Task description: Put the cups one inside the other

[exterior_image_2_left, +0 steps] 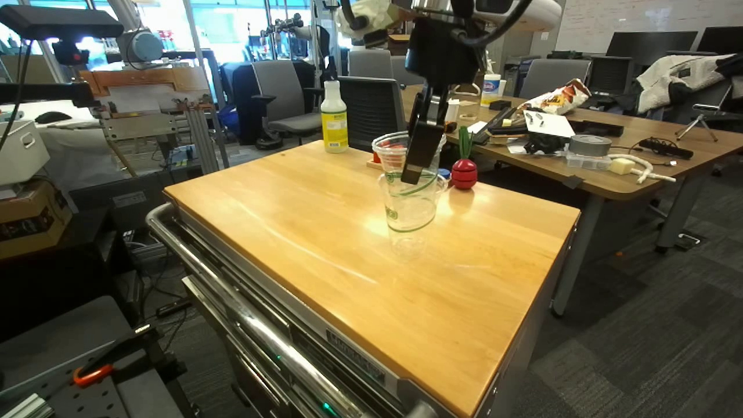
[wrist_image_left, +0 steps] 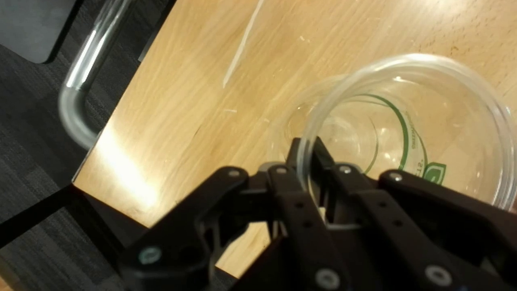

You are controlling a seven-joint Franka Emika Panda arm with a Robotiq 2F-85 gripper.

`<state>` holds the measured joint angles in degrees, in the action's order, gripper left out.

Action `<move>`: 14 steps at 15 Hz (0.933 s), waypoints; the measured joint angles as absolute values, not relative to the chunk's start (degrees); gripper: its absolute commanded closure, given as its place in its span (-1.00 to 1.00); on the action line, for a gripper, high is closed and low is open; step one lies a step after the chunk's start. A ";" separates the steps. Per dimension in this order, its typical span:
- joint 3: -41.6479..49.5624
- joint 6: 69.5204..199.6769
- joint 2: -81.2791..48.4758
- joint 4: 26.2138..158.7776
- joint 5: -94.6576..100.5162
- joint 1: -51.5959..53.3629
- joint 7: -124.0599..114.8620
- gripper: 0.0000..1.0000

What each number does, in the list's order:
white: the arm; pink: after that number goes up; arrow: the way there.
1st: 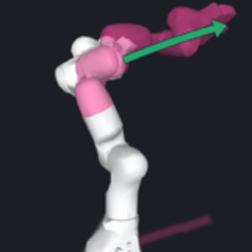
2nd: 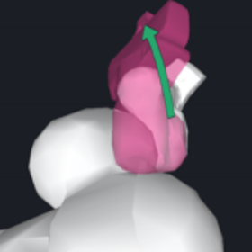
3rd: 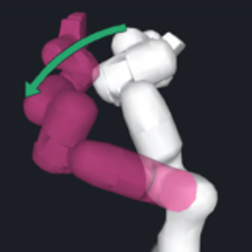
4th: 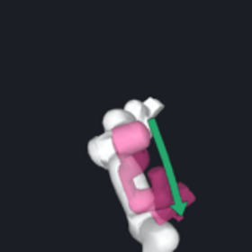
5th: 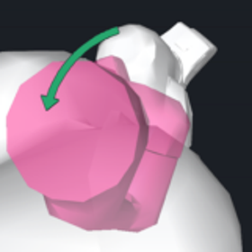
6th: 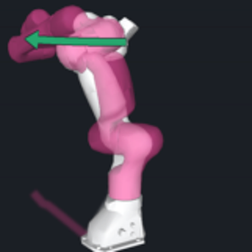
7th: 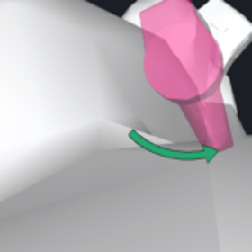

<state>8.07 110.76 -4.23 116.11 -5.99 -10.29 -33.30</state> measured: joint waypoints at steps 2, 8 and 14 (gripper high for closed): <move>8.08 111.26 -4.10 116.27 -5.99 -10.27 -33.30 -0.10; 8.80 113.86 -0.30 119.43 -5.99 -10.29 -33.36 -0.97; 8.50 114.39 5.59 122.72 -5.96 -10.23 -33.06 -0.99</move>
